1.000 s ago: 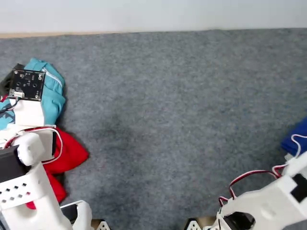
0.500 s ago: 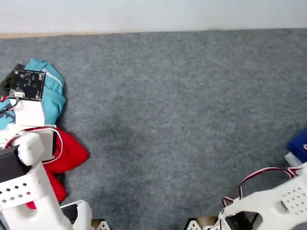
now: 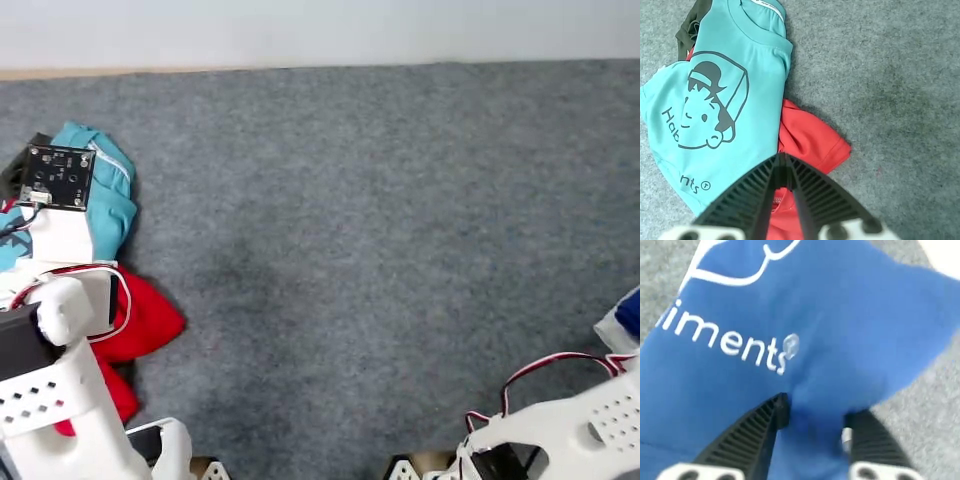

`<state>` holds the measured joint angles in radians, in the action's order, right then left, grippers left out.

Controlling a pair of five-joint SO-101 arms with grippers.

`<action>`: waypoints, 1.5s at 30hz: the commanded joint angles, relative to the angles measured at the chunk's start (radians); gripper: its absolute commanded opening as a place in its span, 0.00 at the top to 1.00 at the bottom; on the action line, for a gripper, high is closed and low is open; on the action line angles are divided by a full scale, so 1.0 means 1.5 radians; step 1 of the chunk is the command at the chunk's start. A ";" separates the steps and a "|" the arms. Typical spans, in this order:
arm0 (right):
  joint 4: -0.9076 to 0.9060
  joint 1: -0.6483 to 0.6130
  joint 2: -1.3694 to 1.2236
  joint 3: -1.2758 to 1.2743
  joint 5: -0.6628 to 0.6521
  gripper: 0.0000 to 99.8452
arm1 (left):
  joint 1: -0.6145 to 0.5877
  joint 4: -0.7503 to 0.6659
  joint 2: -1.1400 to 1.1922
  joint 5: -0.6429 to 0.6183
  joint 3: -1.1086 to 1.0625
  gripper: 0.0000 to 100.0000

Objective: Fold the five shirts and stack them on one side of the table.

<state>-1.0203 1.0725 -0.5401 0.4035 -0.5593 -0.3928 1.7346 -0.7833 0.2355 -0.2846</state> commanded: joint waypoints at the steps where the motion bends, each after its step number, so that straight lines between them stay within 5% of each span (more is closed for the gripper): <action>1: -0.017 0.012 0.057 0.056 0.052 0.68 | 0.005 0.014 -0.014 0.001 0.002 1.00; 12: -0.080 -0.029 0.129 0.052 0.095 0.69 | 0.006 0.014 -0.014 0.001 0.002 1.00; 21: -0.153 -0.150 0.069 0.054 0.091 0.99 | 0.003 0.014 -0.014 0.001 0.003 1.00; 36: -0.209 -0.174 -0.006 0.052 0.094 0.99 | 0.003 0.014 -0.014 0.001 0.003 1.00; 45: -0.215 -0.185 0.138 0.056 0.091 0.99 | 0.004 0.014 -0.013 0.001 0.003 1.00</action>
<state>-1.3548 0.8071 -0.4664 0.4035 -0.4273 -0.3928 1.7346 -0.7833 0.2355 -0.2846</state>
